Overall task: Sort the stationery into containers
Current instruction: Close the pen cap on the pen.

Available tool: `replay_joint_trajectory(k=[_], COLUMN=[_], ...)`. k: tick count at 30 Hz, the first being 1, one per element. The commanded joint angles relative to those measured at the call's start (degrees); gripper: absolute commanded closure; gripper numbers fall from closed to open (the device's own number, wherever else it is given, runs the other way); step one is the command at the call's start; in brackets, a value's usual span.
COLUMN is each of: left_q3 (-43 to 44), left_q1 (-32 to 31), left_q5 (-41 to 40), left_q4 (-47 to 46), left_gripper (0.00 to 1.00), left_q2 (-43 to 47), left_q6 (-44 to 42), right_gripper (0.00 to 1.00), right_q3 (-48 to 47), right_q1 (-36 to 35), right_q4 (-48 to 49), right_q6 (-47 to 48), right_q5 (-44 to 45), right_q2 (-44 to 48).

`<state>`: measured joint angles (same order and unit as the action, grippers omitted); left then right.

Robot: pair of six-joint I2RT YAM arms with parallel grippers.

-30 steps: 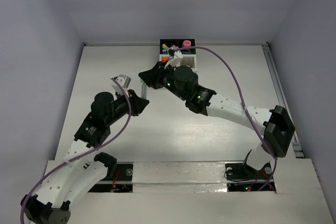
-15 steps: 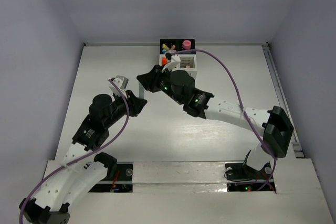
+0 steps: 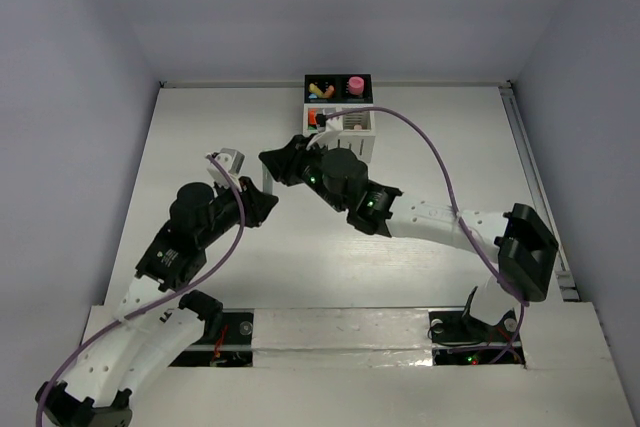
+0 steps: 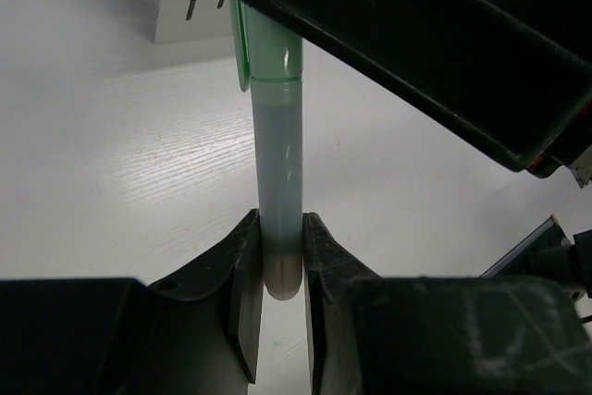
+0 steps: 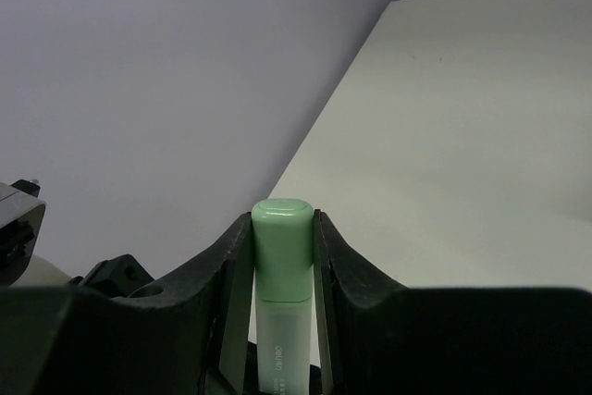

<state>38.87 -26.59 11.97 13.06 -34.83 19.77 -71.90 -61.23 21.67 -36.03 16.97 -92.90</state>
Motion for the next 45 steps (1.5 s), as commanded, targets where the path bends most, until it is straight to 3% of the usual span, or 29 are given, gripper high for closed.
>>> replay_joint_trajectory(k=[1, 13, 24, 33, 40, 43, 45], left_q3=[0.33, 1.47, 13.85, 21.85, 16.77, 11.59, 7.64], left_q1=[0.31, 0.31, 0.31, 0.31, 0.31, 0.31, 0.31], left_q5=[-3.44, -3.26, -4.58, -4.23, 0.33, 2.97, 4.73], left_q4=[-5.59, -8.14, -9.63, -11.30, -11.66, -10.69, -9.81], left_gripper=[1.00, 1.00, 1.00, 1.00, 1.00, 0.90, 0.77], left_q2=[1.17, -0.41, -7.35, -11.93, -11.14, -9.56, -7.80], left_q6=[0.01, 0.09, -2.10, -1.75, 0.44, 1.06, 1.24], right_gripper=[1.00, 1.00, 1.00, 1.00, 1.00, 1.00, 1.00], right_q3=[3.34, 9.58, 17.66, 18.81, 17.85, 14.60, 11.71], right_q1=[-2.14, -5.03, -8.37, -10.84, -8.39, -3.29, 1.17], right_q4=[1.18, 0.31, 0.39, 1.71, 0.48, 0.56, 0.57], right_q6=[-1.41, -3.08, -6.85, -8.79, -7.30, -5.90, -3.88], right_q5=[-4.40, -9.24, -8.97, -9.06, -3.79, -3.26, -1.60], right_q2=[2.46, 2.29, 2.82, 0.89, 5.09, 6.24, 6.24])
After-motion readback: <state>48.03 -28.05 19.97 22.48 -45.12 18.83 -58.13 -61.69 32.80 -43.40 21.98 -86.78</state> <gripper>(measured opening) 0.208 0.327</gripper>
